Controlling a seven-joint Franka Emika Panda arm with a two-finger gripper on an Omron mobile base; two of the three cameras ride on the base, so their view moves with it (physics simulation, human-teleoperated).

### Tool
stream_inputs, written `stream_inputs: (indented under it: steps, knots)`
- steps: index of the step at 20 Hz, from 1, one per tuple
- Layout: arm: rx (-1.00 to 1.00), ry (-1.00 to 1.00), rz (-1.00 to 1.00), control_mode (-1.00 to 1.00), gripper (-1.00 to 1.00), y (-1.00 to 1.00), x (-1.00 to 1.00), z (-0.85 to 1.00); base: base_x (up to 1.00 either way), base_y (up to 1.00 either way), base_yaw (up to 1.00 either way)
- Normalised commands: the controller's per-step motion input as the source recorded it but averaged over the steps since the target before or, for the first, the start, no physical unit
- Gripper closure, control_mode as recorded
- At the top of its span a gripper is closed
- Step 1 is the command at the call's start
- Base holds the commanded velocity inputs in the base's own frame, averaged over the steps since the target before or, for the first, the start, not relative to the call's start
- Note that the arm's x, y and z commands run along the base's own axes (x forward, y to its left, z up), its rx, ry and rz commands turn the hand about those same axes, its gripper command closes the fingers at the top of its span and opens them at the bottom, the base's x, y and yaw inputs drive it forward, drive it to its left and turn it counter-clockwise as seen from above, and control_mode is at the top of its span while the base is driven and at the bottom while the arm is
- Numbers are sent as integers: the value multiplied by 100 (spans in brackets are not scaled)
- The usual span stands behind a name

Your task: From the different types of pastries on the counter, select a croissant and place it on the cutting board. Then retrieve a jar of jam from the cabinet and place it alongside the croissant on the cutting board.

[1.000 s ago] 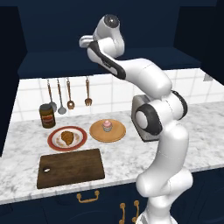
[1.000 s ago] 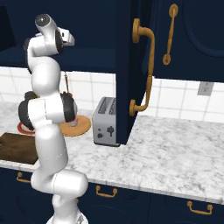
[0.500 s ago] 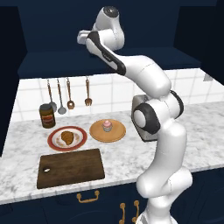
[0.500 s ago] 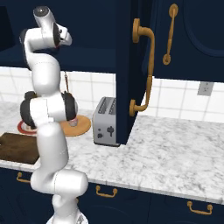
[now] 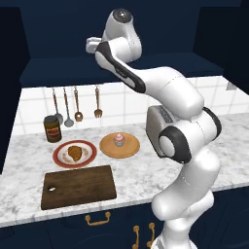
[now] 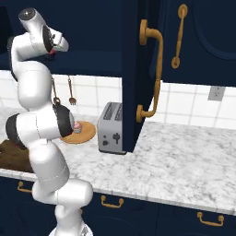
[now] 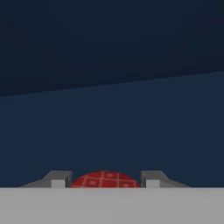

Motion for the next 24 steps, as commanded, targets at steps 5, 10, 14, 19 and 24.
stream_inputs:
  steps: [5,10,14,19,24]
  knots:
    - [0,-23,-7,-100,100,35,-100,-42,0,0,0]
    - [0,-19,-9,-100,100,48,-100,-59,0,0,0]
    - [0,-9,-9,-100,100,47,-100,-70,0,0,0]
    - [0,7,-1,-100,100,36,-60,-47,0,0,0]
    - [0,25,0,-100,100,25,-100,-78,0,0,0]
